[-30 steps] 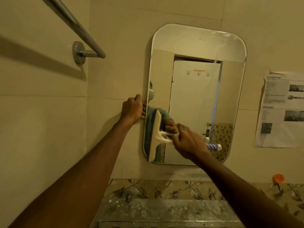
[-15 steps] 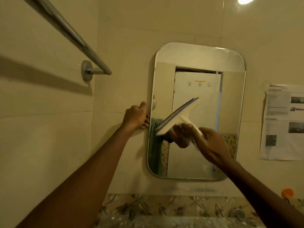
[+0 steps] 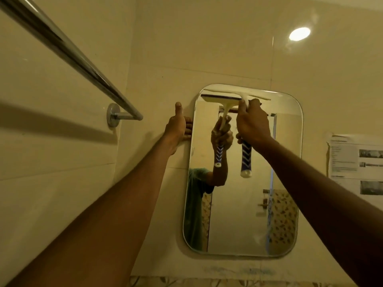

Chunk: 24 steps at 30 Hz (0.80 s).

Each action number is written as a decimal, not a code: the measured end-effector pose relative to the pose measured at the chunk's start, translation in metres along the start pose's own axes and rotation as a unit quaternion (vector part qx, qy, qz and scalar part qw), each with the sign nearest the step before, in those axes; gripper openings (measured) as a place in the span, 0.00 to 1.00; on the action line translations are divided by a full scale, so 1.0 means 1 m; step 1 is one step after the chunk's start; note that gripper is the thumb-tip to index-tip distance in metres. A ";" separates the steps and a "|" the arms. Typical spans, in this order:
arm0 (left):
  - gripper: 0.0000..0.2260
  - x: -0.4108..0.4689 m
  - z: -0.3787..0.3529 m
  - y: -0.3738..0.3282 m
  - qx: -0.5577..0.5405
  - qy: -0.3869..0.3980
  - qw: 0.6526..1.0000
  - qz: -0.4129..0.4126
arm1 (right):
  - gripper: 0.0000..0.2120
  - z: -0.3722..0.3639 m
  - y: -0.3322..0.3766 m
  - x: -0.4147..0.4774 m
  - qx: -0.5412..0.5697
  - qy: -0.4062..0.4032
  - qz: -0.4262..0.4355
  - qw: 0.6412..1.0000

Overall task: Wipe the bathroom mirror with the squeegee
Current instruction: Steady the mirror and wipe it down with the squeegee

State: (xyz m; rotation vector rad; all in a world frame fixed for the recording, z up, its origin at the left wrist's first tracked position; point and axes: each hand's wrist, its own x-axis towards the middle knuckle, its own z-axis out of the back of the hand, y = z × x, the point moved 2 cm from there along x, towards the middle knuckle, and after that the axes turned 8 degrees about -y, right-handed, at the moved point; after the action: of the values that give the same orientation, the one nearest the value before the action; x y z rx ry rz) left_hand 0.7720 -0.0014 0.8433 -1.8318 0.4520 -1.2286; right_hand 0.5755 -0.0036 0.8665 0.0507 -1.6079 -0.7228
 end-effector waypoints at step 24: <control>0.30 0.021 0.007 0.011 -0.014 0.022 1.000 0.001 | 0.23 -0.024 -0.069 -0.143 -0.044 0.041 0.021 0.998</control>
State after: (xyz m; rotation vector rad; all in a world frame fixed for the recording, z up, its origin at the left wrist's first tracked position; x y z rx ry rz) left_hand 0.7895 -0.0191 0.8451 -1.8313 0.4980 -1.2698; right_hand 0.5992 -0.0068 0.7074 -0.0181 -1.4923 -0.7485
